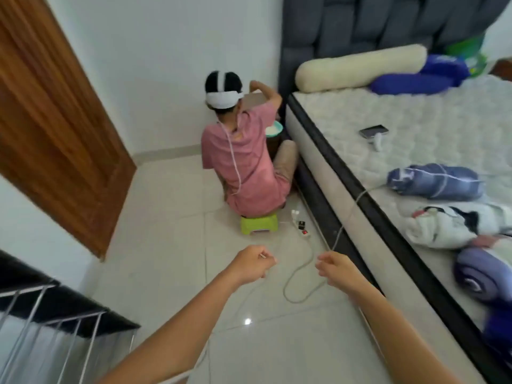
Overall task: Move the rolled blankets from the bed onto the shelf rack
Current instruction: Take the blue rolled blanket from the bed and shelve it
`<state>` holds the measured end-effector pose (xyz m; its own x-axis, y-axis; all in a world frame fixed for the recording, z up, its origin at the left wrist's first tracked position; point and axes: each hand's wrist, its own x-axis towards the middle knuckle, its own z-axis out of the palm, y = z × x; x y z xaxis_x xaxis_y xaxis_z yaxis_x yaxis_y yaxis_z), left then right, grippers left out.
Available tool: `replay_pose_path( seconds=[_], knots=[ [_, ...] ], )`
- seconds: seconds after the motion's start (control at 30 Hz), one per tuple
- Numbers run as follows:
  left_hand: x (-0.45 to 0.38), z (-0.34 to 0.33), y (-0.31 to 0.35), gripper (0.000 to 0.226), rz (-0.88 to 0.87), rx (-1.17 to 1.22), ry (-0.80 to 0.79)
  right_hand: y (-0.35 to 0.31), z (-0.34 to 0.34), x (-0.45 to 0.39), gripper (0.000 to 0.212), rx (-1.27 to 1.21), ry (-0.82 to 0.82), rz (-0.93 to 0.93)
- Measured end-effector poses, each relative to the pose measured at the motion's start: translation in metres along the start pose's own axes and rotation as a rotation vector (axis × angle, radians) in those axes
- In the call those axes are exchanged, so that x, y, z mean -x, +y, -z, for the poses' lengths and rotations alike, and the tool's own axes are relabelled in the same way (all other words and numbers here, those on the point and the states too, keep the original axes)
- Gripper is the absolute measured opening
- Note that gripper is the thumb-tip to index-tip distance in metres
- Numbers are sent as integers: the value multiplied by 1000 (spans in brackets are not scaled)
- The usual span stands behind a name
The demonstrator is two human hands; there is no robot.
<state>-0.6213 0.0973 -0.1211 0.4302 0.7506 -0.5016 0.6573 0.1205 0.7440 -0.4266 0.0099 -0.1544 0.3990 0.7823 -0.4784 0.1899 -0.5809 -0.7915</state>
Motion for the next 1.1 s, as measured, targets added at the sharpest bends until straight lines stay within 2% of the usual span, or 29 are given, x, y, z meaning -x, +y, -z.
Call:
replay_pose_path(
  seconds=[0.23, 0.47, 0.57, 0.7, 0.83, 1.0, 1.1],
  knots=[
    [-61, -175, 162, 19, -144, -35, -340, 99, 197, 38, 14, -286, 436, -151],
    [-96, -333, 246, 19, -140, -140, -669, 182, 292, 61, 9, -465, 768, -337],
    [-112, -385, 261, 14, 14, -111, -783, 201, 319, 64, 3, -516, 839, -441],
    [-128, -442, 261, 52, 289, -98, -890, 224, 353, 75, 20, -578, 924, -542],
    [-134, -478, 254, 72, 505, -139, -929, 242, 373, 77, 20, -562, 1003, -611],
    [-159, -508, 270, 90, 642, -141, -953, 276, 407, 51, 51, -605, 888, -676],
    [-170, -522, 268, 99, 719, -123, -899, 297, 457, 29, 57, -568, 861, -665]
  ],
)
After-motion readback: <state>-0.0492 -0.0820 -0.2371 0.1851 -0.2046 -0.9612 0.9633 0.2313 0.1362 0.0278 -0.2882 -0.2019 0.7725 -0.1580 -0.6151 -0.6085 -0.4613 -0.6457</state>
